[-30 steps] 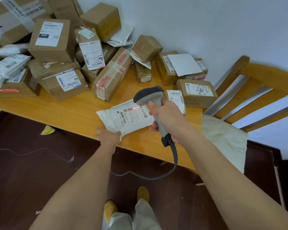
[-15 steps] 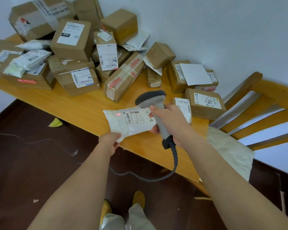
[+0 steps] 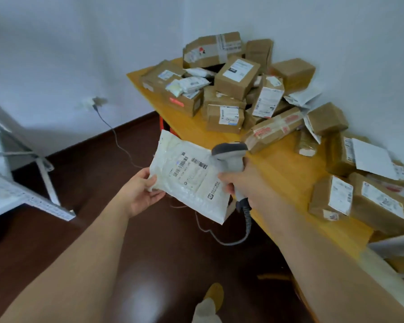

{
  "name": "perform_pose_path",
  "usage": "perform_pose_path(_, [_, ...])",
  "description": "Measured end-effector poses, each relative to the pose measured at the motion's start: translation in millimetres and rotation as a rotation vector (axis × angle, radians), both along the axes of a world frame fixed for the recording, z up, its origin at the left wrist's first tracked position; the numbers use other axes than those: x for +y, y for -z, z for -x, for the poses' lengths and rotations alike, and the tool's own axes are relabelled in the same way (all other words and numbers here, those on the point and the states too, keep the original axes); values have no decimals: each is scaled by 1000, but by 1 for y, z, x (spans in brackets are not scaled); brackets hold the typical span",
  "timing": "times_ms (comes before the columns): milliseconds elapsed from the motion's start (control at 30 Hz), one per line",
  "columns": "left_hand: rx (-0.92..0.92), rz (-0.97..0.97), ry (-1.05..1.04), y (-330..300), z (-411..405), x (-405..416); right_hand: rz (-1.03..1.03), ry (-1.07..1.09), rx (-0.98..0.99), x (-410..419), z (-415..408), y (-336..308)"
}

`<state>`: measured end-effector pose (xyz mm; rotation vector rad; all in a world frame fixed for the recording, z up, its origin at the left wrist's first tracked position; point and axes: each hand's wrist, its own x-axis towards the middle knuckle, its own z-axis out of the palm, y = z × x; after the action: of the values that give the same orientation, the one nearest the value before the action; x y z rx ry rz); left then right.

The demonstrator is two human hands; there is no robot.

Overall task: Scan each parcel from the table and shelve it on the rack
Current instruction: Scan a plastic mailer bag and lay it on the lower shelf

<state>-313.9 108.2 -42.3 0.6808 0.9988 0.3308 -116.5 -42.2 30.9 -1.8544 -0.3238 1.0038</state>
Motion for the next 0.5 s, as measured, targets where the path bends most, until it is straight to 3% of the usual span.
perform_pose_path(233, [-24,11,-260,-8,199,14,-47,-46,-2,51,171,-1])
perform_pose_path(367, [-157,110,-624,-28,343,20,-91,-27,166,93,312,9])
perform_pose_path(433, [-176,108,-587,-42,414,25,-97,-38,248,113,384,8])
perform_pose_path(500, [-104,42,-357,-53,474,23,-91,-98,309,130,451,6])
